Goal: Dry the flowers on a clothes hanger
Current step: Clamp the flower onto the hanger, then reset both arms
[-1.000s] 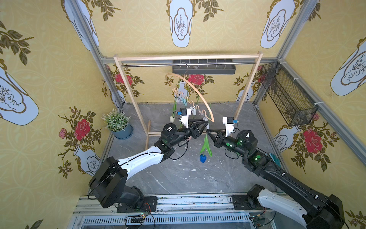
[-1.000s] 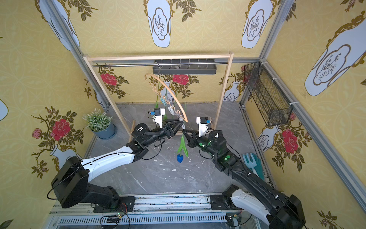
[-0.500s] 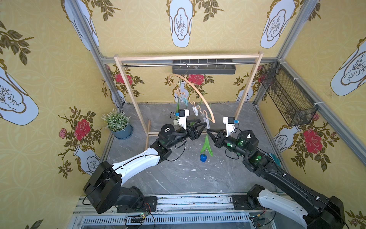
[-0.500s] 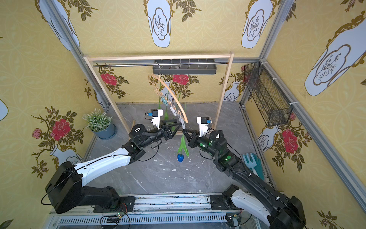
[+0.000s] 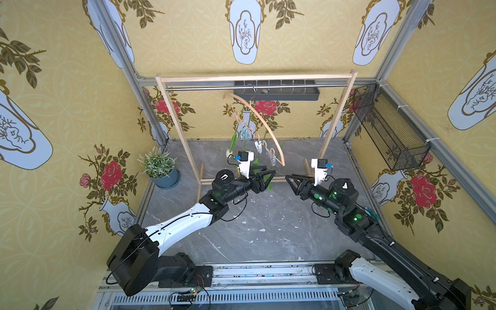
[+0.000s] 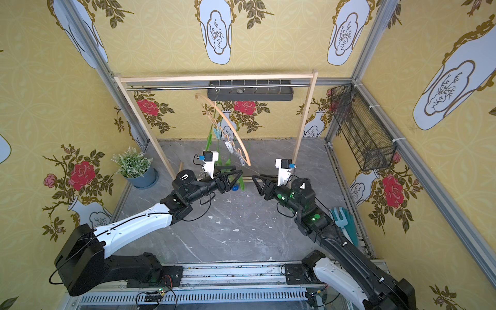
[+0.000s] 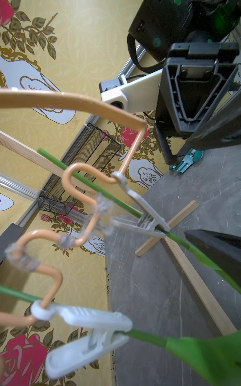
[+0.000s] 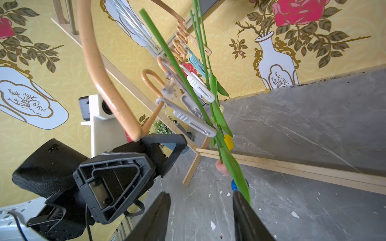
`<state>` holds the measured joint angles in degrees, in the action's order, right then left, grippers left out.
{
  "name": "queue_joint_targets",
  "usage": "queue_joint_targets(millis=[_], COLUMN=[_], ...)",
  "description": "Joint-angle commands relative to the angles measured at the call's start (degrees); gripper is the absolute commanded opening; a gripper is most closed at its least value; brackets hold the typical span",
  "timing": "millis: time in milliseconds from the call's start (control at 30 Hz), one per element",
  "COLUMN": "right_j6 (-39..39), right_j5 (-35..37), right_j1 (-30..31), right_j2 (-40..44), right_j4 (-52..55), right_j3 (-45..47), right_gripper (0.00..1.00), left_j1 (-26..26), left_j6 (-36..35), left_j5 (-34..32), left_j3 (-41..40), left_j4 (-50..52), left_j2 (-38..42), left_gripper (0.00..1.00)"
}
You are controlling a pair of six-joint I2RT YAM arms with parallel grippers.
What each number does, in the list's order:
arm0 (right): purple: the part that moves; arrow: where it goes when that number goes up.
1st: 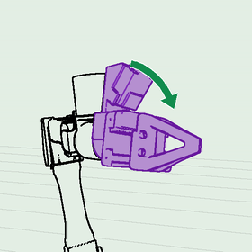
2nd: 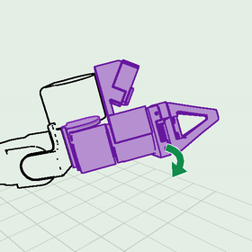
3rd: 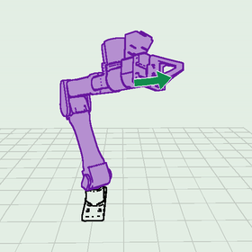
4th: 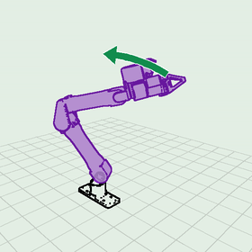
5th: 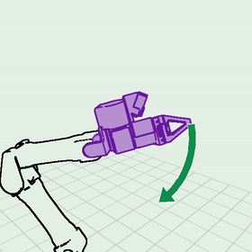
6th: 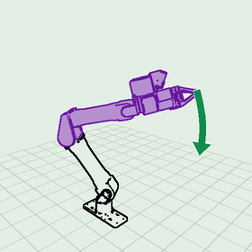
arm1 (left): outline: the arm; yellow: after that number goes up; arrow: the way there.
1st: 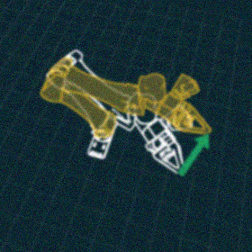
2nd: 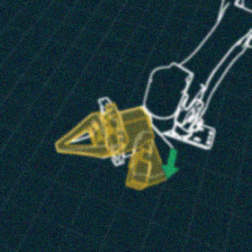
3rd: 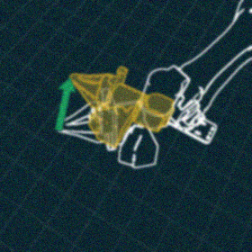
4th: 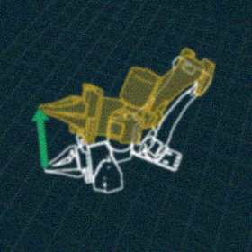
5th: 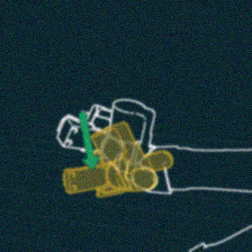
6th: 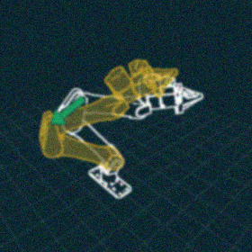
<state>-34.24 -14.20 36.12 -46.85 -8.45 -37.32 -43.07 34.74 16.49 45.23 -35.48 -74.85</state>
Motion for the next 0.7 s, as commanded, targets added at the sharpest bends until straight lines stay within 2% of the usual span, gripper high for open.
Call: queue_joint_targets(millis=[0, 200, 300, 400, 500, 667], right_j6=[1.5, 4.8, 5.5, 5.2, 4.7, 4.8], right_j5=[3.5, 9.7, 12.9, 16.6, 21.9, 31.2], right_j1=[-1.1, -1.6, -1.6, -1.8, -1.8, -1.8], right_j2=[1.0, 1.1, 1.6, 2.7, 4.0, 6.0], right_j4=[6.7, 18.1, 21.7, 23.9, 25.5, 26.8], right_j3=[-1.5, -4.4, -5.0, -4.8, -4.3, -3.8], right_gripper=[0.54, 0.60, 0.74, 0.83, 0.87, 0.94], left_j1=[0.1, 0.1, 0.1, 0.0, 0.1, 0.2], left_j6=[-2.8, -6.7, -7.9, -9.3, -10.4, -11.7], left_j5=[0.1, -3.1, -6.6, -9.3, -14.4, -28.0], left_j3=[-0.1, -1.3, -3.0, -4.4, -4.8, -5.6], left_j4=[2.9, 13.0, 18.3, 23.5, 30.7, 39.3], left_j2=[1.2, 6.7, 11.0, 15.5, 19.6, 27.2], left_gripper=[0.65, 0.67, 0.69, 0.72, 0.74, 0.82])
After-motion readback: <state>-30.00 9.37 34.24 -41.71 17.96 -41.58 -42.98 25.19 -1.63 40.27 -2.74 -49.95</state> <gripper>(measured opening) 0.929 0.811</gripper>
